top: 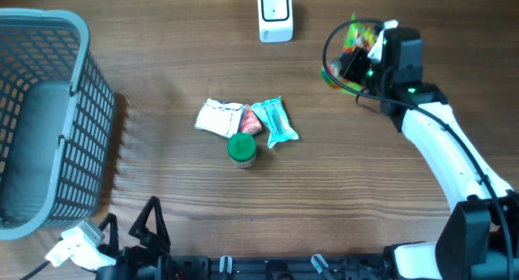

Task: Scan the item barcode
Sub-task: 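Carry Haribo bag to white scanner and hold it before the scanner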

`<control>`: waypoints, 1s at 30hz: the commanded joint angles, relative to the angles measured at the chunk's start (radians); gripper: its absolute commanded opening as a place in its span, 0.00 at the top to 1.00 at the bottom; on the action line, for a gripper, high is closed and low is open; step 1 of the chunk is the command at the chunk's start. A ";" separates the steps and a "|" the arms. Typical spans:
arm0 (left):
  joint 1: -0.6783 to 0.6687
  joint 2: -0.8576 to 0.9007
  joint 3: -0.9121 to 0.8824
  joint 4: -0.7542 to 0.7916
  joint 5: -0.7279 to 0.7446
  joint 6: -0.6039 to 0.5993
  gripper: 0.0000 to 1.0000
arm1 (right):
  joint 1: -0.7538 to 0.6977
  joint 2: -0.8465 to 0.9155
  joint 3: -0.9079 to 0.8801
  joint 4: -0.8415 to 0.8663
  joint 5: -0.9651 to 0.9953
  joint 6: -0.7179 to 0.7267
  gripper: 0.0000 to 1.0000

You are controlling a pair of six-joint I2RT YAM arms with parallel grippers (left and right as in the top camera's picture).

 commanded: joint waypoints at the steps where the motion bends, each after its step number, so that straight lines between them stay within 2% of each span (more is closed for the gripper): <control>1: -0.005 -0.003 -0.003 -0.023 0.036 -0.032 0.00 | 0.021 -0.007 0.081 0.040 0.155 -0.158 0.95; 6: -0.005 -0.003 -0.003 -0.023 0.040 -0.032 0.00 | 0.072 0.056 0.127 0.117 0.198 -0.157 0.95; 9: -0.005 -0.003 -0.003 -0.026 0.039 -0.031 0.00 | 0.123 0.179 0.254 0.115 0.226 -0.201 0.95; 12: -0.005 -0.003 -0.003 -0.071 0.039 -0.029 0.00 | 0.158 0.344 0.426 0.092 0.251 -0.211 0.95; 17: -0.005 -0.003 -0.003 -0.208 0.039 -0.028 0.00 | 0.208 0.644 0.842 -0.066 0.334 -0.209 0.95; 19: -0.005 -0.003 -0.003 -0.253 0.039 -0.029 0.00 | 0.216 0.714 0.928 -0.079 0.338 -0.209 0.95; 24: -0.005 -0.003 -0.003 -0.357 0.039 -0.029 0.00 | 0.249 0.816 0.984 0.003 0.391 -0.209 0.95; 30: -0.005 -0.003 -0.003 -0.399 0.039 -0.029 0.00 | 0.261 0.866 0.984 0.112 0.459 -0.186 0.95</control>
